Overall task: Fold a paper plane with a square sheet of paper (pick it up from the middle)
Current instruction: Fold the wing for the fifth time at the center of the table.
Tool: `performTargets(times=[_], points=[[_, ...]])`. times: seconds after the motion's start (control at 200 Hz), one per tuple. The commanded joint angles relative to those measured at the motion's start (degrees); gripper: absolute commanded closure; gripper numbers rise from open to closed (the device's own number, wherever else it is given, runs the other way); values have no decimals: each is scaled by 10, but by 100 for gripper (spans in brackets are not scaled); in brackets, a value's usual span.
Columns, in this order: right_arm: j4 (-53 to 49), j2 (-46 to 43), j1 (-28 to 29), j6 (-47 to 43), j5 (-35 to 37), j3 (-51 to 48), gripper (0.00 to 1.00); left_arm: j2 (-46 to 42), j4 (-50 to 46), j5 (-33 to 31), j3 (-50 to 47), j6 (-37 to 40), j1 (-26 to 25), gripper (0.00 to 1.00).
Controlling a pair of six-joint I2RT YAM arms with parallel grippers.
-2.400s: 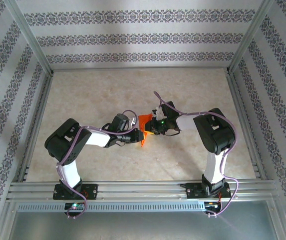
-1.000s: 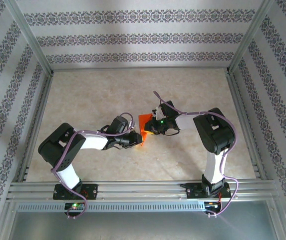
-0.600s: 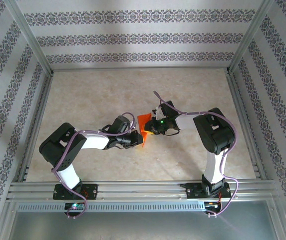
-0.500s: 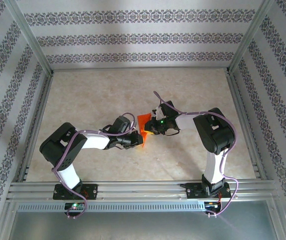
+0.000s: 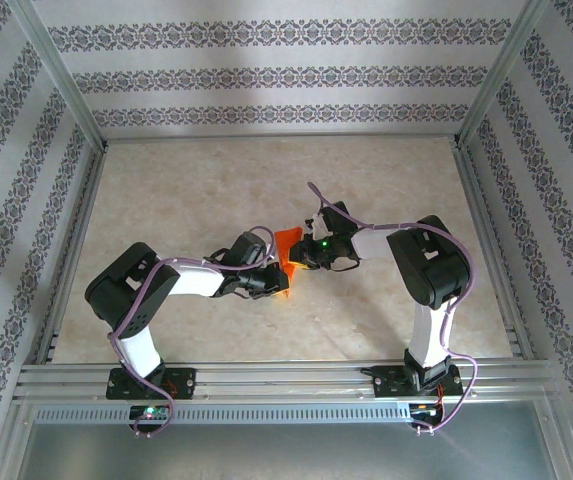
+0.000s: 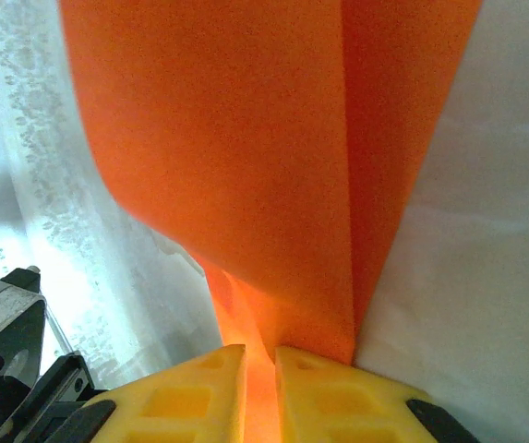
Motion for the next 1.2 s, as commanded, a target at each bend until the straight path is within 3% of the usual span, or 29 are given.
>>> performTargets(times=[0.0,0.32,0.61,0.879,1.194], points=[[-31,38,13,-4,55,-9,81,5,-38,-20,11,0,-8,91],[-40,48,15,-9,59,-3,81,-1,-57,-23,15,6,-8,87],[-52,46,15,-13,63,1,81,-117,-203,-106,42,64,0,75],[-50,47,15,-11,62,0,81,-65,-50,-40,52,11,-5,85],[-50,45,15,-11,59,-1,81,-6,-19,-27,63,-4,-18,90]])
